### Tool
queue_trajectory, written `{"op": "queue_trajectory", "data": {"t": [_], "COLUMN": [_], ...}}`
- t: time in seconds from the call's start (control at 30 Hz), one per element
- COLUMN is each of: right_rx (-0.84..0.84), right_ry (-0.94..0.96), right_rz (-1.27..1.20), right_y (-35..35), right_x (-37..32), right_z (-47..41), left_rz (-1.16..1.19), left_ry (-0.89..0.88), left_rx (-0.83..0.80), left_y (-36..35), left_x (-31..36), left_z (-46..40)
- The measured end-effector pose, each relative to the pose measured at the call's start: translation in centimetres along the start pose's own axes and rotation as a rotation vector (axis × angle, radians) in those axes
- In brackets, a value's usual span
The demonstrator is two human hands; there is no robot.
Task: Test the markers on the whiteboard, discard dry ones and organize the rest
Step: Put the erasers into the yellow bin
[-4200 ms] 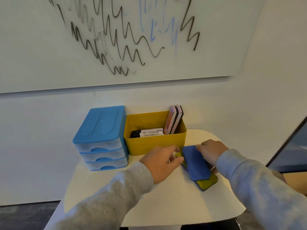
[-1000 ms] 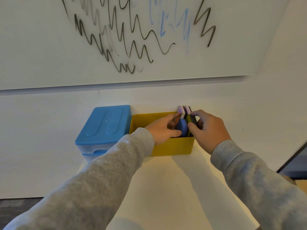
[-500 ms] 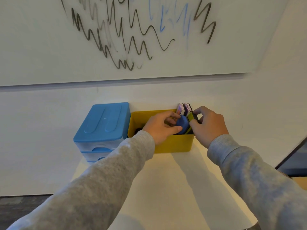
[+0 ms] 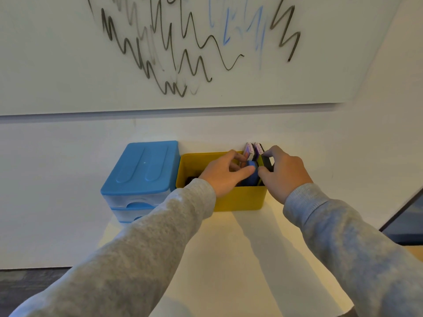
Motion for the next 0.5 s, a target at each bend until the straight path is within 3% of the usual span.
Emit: {"op": "queue_trajectory", "data": {"t": [0.23,0.5], "right_rx": [-0.003,0.013], "right_ry": [0.008,0.004], "right_rz": [0.031,0.046], "right_y": [-0.03,-0.01], "right_x": [-0.15,-0.25], "right_z": [0.29,0.59], "left_rz": [-0.065,-0.075], "left_ry": [0.058,-0.026], "left_rx": [-0.034,-0.003], "left_y": [-0.67,0.07], "left_x": [-0.22,0.39], "left_z": [-0.15,0.73]}}
Point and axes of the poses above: each hand's wrist, its own z-axis away from the middle knuckle, its own y-axis out of the back of the hand, x = y × z, the point moved 7 cm from there along -z, towards the middle knuckle, and after that the axes turned 9 degrees about x, right-handed, at the moved point
